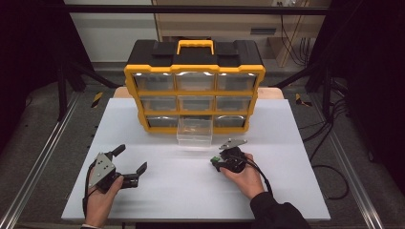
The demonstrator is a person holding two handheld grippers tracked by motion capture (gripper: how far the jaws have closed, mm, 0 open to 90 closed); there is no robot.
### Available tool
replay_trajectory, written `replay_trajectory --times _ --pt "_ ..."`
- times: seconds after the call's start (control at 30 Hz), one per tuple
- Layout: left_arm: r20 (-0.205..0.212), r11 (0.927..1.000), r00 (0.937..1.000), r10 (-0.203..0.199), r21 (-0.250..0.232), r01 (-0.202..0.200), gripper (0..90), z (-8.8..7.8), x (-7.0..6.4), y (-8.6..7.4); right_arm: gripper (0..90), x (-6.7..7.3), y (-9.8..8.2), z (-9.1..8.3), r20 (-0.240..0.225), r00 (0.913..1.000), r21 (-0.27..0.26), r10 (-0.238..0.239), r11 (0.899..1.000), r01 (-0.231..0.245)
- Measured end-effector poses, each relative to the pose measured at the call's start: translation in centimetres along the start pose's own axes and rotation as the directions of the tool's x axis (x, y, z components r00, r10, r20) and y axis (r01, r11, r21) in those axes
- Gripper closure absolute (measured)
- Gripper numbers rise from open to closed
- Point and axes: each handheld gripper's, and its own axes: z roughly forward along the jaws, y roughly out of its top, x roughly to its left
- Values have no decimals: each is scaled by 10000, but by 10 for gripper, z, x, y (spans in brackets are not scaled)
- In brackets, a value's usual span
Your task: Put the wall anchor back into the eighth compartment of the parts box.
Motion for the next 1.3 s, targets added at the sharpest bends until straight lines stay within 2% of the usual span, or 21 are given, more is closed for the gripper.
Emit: replay_trajectory --times 0.07,0.1,0.13,0.23,0.27,0.43,0.5,0.57,0.77,0.9,1.0,1.03,1.07,1.2,1.23,1.3 --pt "-4 10000 10000 -1 1 1 11 0 0 0 528 0 0 0 34 10000 -27 19 10000 -19" --pt "-4 10000 10000 -5 -4 5 11 0 0 0 532 0 0 2 294 9995 -62 -99 9999 101" --pt "-7 10000 10000 -6 -5 6 11 0 0 0 533 0 0 1 140 9998 26 -123 9999 123" --pt "-12 10000 10000 -9 0 9 11 0 0 0 547 0 0 2 206 9996 -47 -178 9998 179" --pt "-12 10000 10000 -12 -6 12 11 0 0 0 553 -2 0 2 281 9988 -58 -406 9992 408" --pt "0 10000 10000 -3 12 3 11 0 0 0 621 -2 0 1 348 9990 -56 -269 9996 271" --pt "0 10000 10000 -5 13 5 11 0 0 0 644 -3 0 1 383 9984 -74 -417 9991 420" --pt "10 10000 10000 -4 23 4 11 0 0 0 646 -3 -1 1 334 9992 -103 -198 9997 201" --pt "48 10000 10000 -5 44 4 11 1 -1 0 649 -5 -1 0 385 9982 -51 -457 9989 459" --pt "36 10000 10000 -30 15 30 11 1 0 -1 650 -9 -2 -4 436 9986 -101 -287 9995 292" --pt "39 10000 10000 -27 14 27 11 1 0 0 650 -12 -3 -8 437 9988 -226 -237 9994 248" --pt "36 10000 10000 -32 11 32 11 1 0 0 650 -11 -2 -10 355 9993 -349 -85 9993 97" --pt "32 10000 10000 -38 0 38 11 1 0 0 650 -12 -2 -11 386 9990 -410 -233 9988 248" --pt "13 10000 10000 -33 -49 33 10 0 0 0 650 -13 -1 -18 372 9990 -708 -244 9971 270" --pt "12 10000 10000 -40 -52 40 10 0 0 0 650 -12 0 -21 336 9994 -753 -78 9971 103" --pt "24 10000 10000 -68 -58 68 10 0 0 0 650 -12 0 -24 341 9994 -923 -92 9957 124"
